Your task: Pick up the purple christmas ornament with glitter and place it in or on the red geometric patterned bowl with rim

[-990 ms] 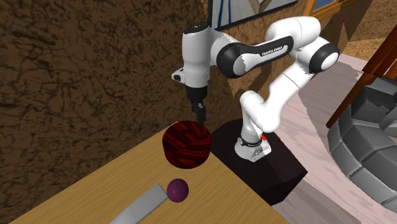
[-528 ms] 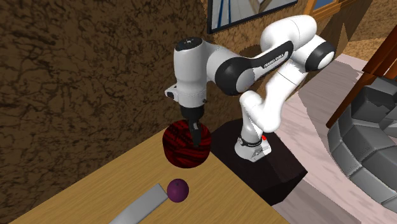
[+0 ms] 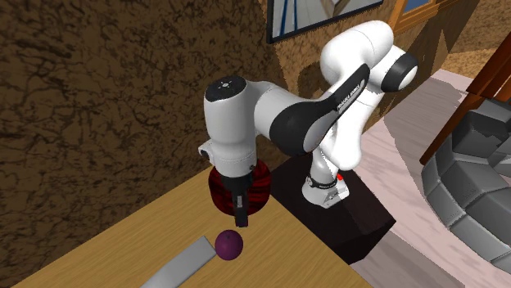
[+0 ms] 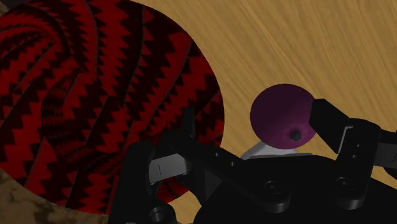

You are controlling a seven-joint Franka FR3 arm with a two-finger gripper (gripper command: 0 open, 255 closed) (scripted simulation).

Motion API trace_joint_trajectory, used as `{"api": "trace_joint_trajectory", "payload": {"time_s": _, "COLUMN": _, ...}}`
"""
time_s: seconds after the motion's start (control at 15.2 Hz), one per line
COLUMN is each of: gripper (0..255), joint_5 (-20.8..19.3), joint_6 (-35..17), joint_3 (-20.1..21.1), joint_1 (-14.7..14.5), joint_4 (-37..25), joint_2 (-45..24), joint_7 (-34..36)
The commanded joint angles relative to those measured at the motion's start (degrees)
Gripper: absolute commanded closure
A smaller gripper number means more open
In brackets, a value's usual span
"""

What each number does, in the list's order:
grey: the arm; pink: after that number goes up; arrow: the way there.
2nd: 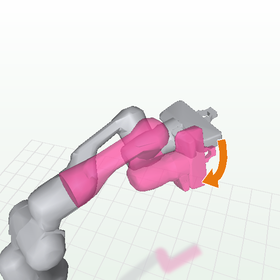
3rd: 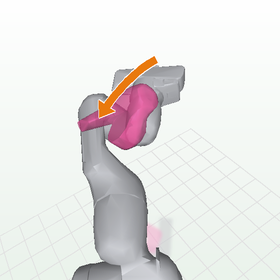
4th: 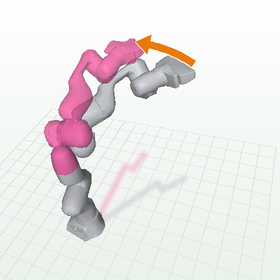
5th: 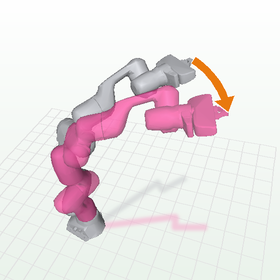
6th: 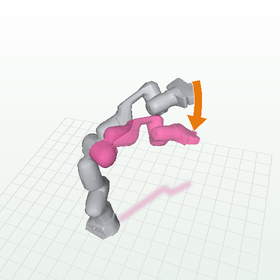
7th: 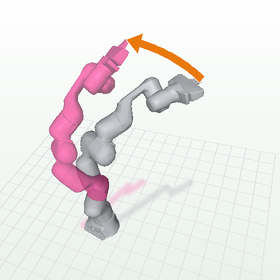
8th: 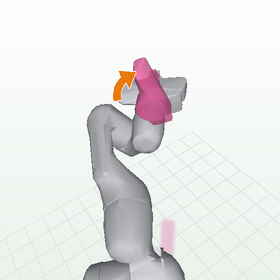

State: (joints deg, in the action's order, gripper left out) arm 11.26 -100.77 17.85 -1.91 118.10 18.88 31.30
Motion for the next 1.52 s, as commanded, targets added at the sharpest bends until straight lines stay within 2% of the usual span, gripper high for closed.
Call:
{"api": "trace_joint_trajectory", "payload": {"time_s": 0.0, "gripper": 0, "joint_5": -0.58, "joint_6": -0.74, "joint_3": 2.05, "joint_1": -0.13, "joint_4": -3.80, "joint_2": -4.51, "joint_7": 3.89}}
{"api": "trace_joint_trajectory", "payload": {"time_s": 0.2, "gripper": 0, "joint_5": -1.87, "joint_6": -1.06, "joint_3": 4.15, "joint_1": -0.52, "joint_4": -8.76, "joint_2": -9.92, "joint_7": 8.47}}
{"api": "trace_joint_trajectory", "payload": {"time_s": 0.73, "gripper": 0, "joint_5": -1.70, "joint_6": -6.87, "joint_3": 4.67, "joint_1": -0.90, "joint_4": -3.35, "joint_2": -10.30, "joint_7": 8.41}}
{"api": "trace_joint_trajectory", "payload": {"time_s": 1.19, "gripper": 0, "joint_5": -1.70, "joint_6": -6.87, "joint_3": 4.67, "joint_1": -0.90, "joint_4": -3.37, "joint_2": -10.32, "joint_7": 8.41}}
{"api": "trace_joint_trajectory", "payload": {"time_s": 1.25, "gripper": 255, "joint_5": -1.71, "joint_6": -6.86, "joint_3": 4.67, "joint_1": -0.89, "joint_4": -3.40, "joint_2": -10.33, "joint_7": 8.41}}
{"api": "trace_joint_trajectory", "payload": {"time_s": 1.45, "gripper": 255, "joint_5": -1.55, "joint_6": -6.91, "joint_3": 4.70, "joint_1": -0.97, "joint_4": -3.01, "joint_2": -9.96, "joint_7": 8.43}}
